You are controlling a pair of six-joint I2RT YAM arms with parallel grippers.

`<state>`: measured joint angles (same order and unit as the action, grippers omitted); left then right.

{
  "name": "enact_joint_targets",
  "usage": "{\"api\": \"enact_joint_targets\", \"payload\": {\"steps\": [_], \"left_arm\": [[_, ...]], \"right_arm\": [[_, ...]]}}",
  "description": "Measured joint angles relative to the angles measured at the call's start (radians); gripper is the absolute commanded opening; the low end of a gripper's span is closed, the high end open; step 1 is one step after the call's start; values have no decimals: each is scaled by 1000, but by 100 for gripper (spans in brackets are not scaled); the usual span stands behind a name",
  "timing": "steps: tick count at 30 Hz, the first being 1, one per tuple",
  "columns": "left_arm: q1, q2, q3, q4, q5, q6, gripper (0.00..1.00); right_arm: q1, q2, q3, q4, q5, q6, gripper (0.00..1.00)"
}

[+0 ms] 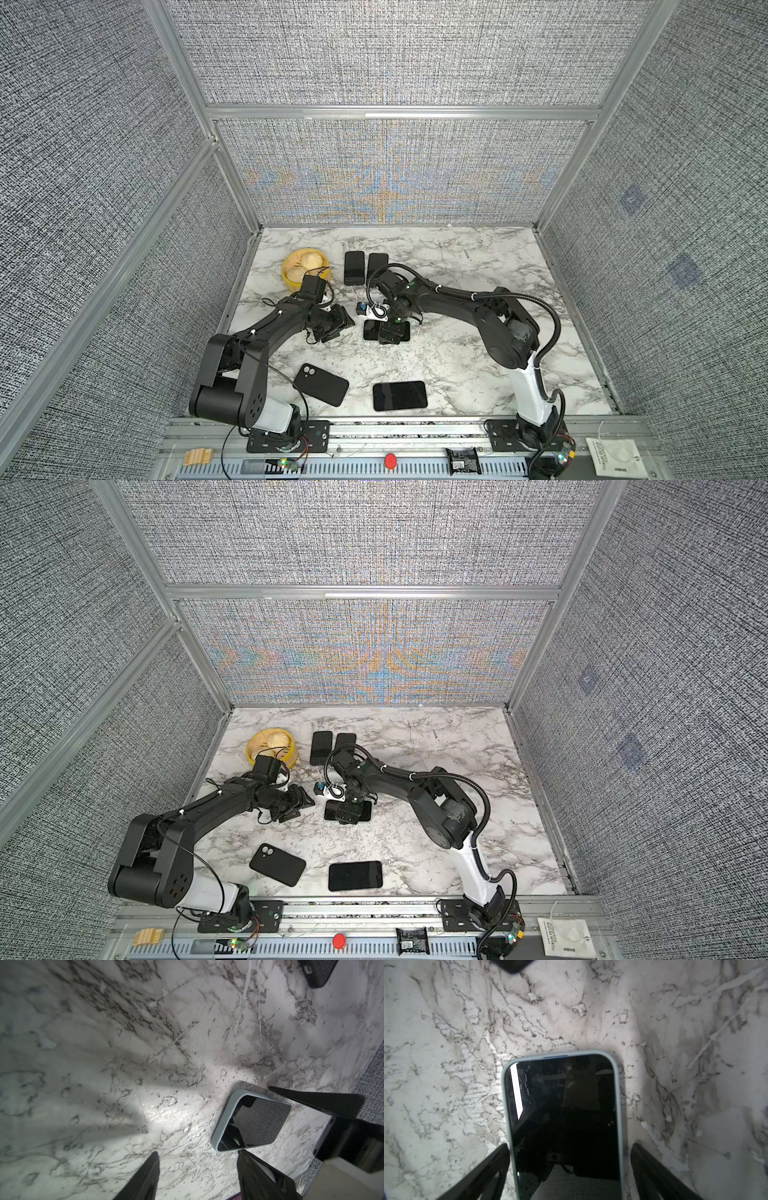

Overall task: Put the phone into the phone case
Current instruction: 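Lower the right gripper over the cased phone and grasp its end, then carry the cased phone with the right gripper toward the row of cases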

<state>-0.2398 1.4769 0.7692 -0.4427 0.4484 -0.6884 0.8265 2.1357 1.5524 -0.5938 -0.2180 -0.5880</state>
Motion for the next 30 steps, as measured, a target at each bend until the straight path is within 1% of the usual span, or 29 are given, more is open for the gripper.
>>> {"api": "enact_joint_targets", "payload": {"steps": [8, 14, 18, 24, 30], "left_arm": [[0, 0, -5, 1, 0, 0, 61], [0, 8, -5, 5, 0, 0, 61], [1, 10, -5, 7, 0, 0, 61], [1, 3, -5, 8, 1, 0, 61], [1, -2, -5, 7, 0, 0, 61]], "right_arm": [[3, 4, 22, -32, 30, 8, 80], [3, -29, 9, -65, 56, 37, 74], [-3, -27, 23, -91, 67, 63, 72], [-39, -11, 66, -125, 111, 164, 68], [-132, -6, 111, -148, 139, 314, 66]]}}
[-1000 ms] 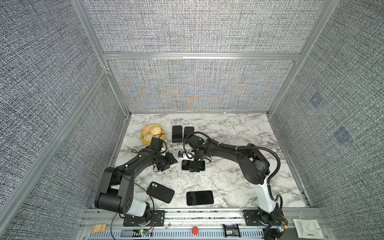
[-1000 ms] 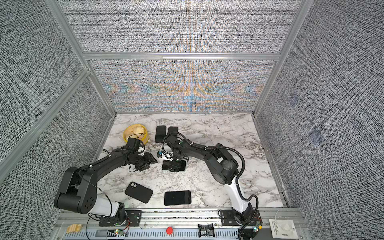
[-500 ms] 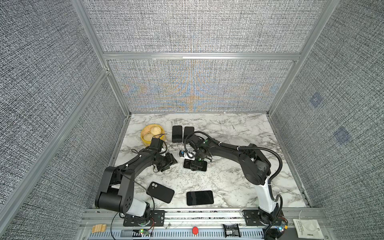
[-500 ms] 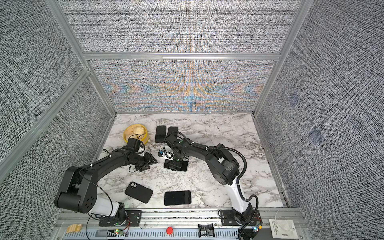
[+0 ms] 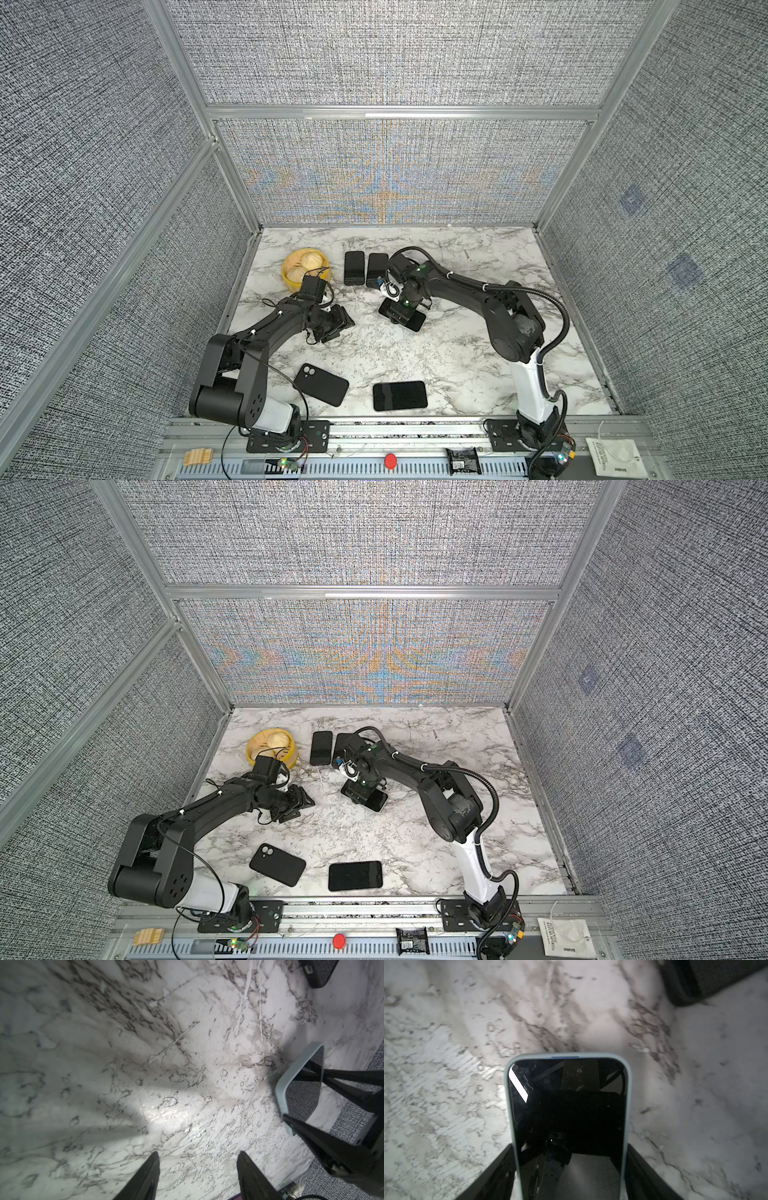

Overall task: Put the phone into the phone case
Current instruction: 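Carry the cased phone with the right gripper toward the row of cases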

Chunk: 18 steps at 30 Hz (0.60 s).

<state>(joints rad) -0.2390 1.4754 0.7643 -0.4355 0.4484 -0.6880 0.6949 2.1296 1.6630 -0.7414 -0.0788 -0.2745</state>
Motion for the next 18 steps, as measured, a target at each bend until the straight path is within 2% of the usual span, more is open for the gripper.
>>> {"api": "enact_joint_targets", "payload": {"steps": [7, 10, 13, 18], "left_arm": [[0, 0, 8, 0, 0, 0, 61], [0, 11, 24, 0, 0, 0, 61], [0, 25, 44, -2, 0, 4, 61], [6, 45, 76, -5, 0, 11, 61]], "right_arm": [[-98, 27, 91, -5, 14, 249, 59], [-129, 60, 143, -7, 18, 373, 51], [-153, 109, 210, -2, 19, 492, 37], [-168, 198, 315, -3, 44, 661, 35]]}}
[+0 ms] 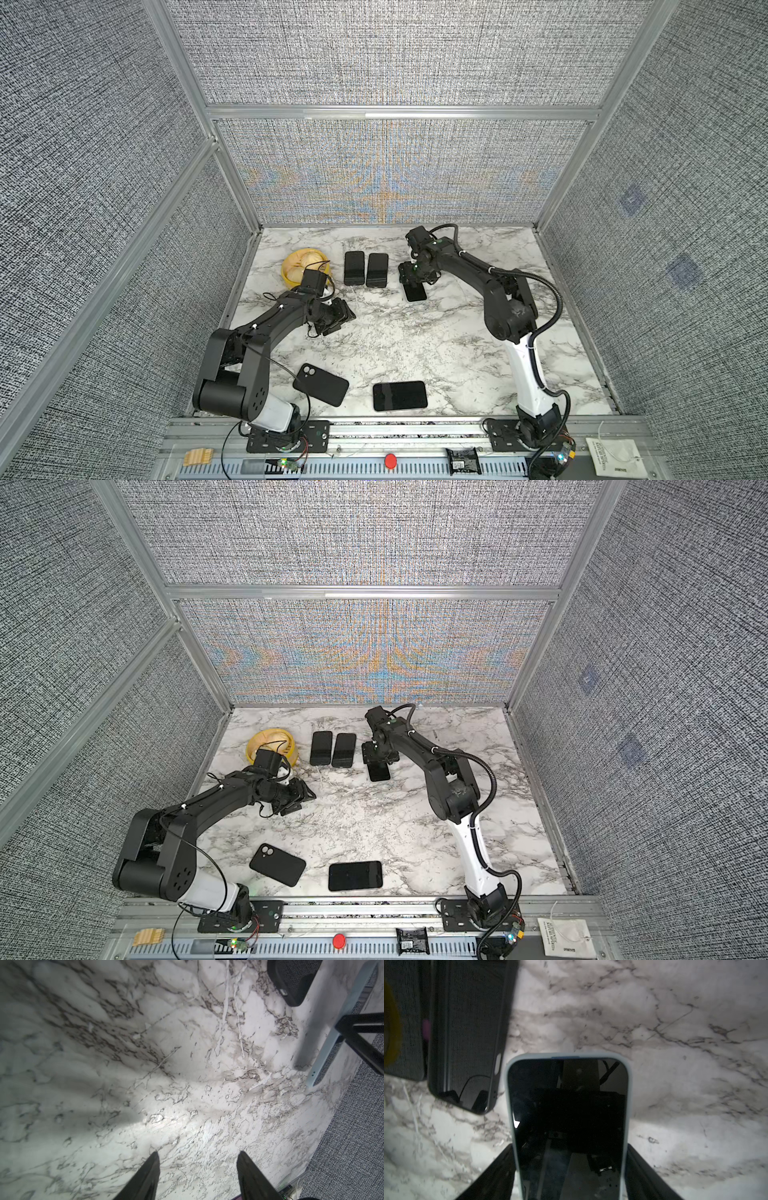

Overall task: Put the phone into the phone case
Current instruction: 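Carry the cased phone with the right gripper toward the row of cases, then set the cased phone down beside the dark cases and open the right gripper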

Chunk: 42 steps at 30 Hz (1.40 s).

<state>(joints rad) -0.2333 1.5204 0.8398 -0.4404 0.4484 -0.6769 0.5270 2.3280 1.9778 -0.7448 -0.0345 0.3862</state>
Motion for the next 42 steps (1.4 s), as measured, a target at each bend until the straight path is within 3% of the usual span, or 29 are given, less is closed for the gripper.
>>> {"api": "enact_joint_targets", "payload": {"steps": [5, 14, 25, 37, 42], "left_arm": [[5, 11, 7, -1, 5, 9, 61], [7, 41, 7, 6, 33, 12, 61], [11, 55, 9, 6, 41, 23, 61], [23, 54, -1, 16, 48, 26, 61], [27, 54, -1, 19, 48, 26, 61]], "right_arm": [[3, 71, 117, -27, 61, 111, 35], [-3, 173, 267, -43, 147, 164, 35], [-20, 261, 409, -66, 146, 174, 36], [-21, 289, 424, -59, 99, 183, 42], [-22, 292, 425, -42, 81, 192, 49]]}}
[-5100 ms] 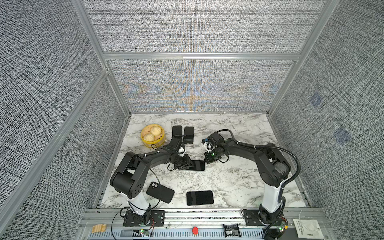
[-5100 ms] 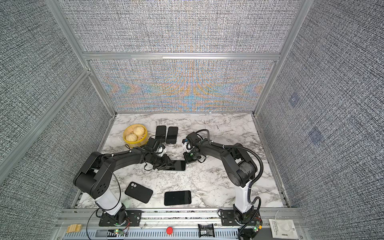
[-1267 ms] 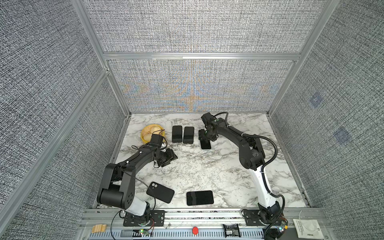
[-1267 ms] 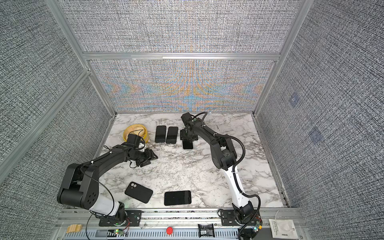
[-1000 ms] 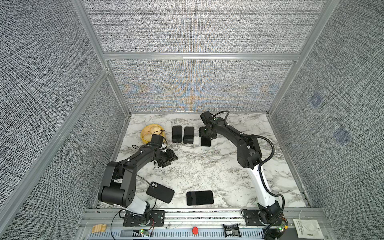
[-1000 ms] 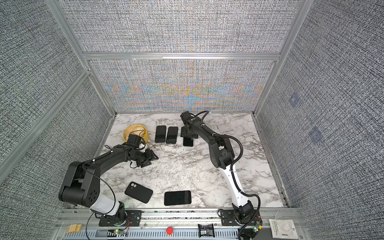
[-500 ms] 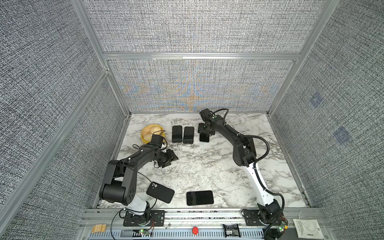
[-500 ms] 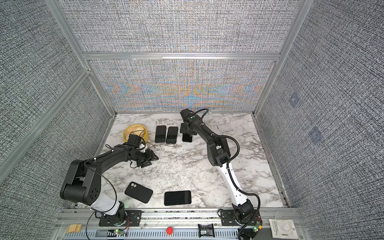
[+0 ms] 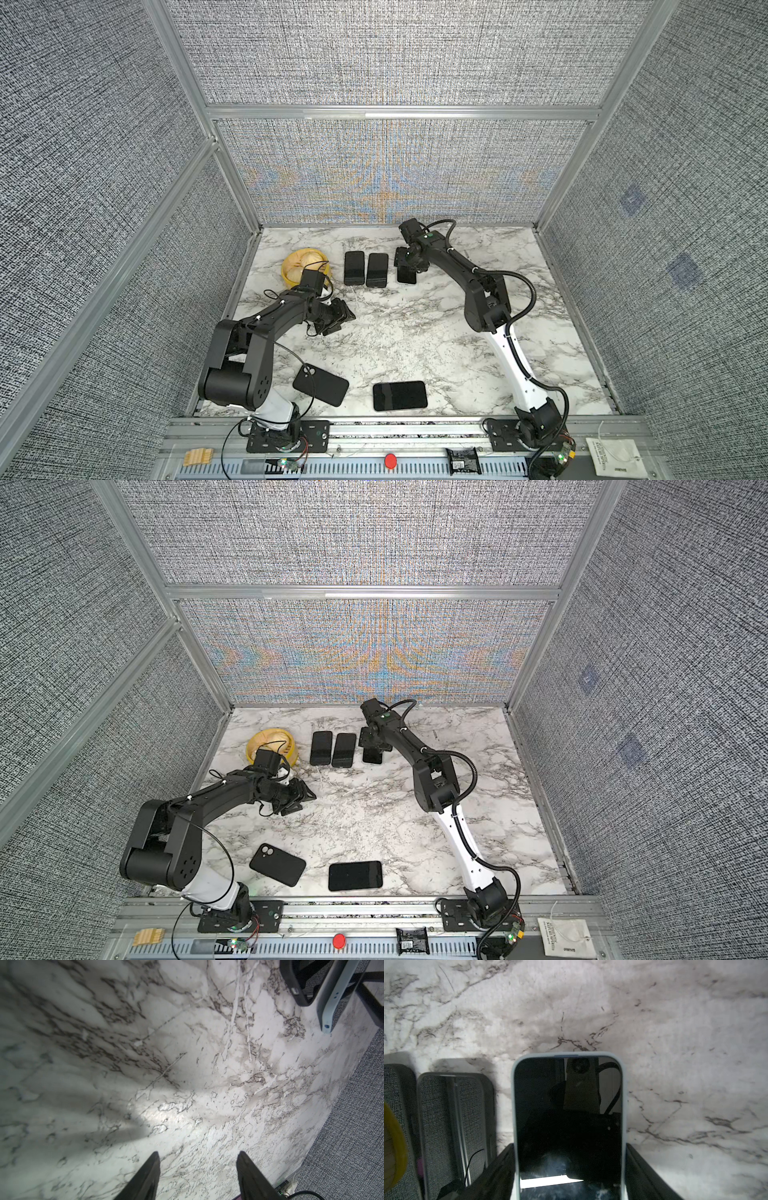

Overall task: Put the phone into the phone case
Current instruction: 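Set the cased phone down beside the dark cases and open the right gripper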

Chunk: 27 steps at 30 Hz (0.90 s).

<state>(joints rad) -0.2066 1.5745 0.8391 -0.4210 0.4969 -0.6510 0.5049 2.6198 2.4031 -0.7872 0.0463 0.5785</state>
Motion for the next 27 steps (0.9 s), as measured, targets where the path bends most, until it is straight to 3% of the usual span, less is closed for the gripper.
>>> {"api": "enact_joint_targets", "payload": {"steps": [13, 27], "left_arm": [[2, 0, 1, 0, 0, 0, 61], [5, 0, 2, 0, 0, 0, 61]], "right_arm": [[-7, 2, 0, 13, -33, 3, 67], [-13, -1, -9, 36, -64, 6, 77]]}}
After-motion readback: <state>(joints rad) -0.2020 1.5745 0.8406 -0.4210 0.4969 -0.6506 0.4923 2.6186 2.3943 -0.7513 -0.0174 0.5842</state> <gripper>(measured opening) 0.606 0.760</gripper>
